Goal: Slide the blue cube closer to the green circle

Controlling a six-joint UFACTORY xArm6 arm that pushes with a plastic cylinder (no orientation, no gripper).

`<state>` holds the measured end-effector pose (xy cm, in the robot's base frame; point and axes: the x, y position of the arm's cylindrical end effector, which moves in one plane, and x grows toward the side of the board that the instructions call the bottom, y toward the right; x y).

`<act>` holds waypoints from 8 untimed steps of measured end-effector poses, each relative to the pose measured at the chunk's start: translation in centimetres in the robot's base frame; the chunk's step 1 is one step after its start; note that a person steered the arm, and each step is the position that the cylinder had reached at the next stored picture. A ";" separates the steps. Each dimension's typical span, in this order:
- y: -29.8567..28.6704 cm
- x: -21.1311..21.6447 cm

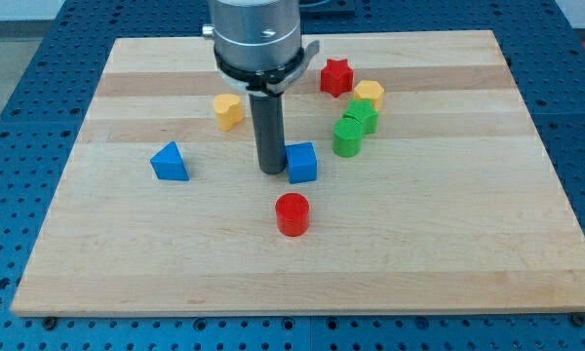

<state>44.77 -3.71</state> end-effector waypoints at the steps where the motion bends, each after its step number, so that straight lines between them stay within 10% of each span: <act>1: 0.9 -0.1; 8: 3.5 2.8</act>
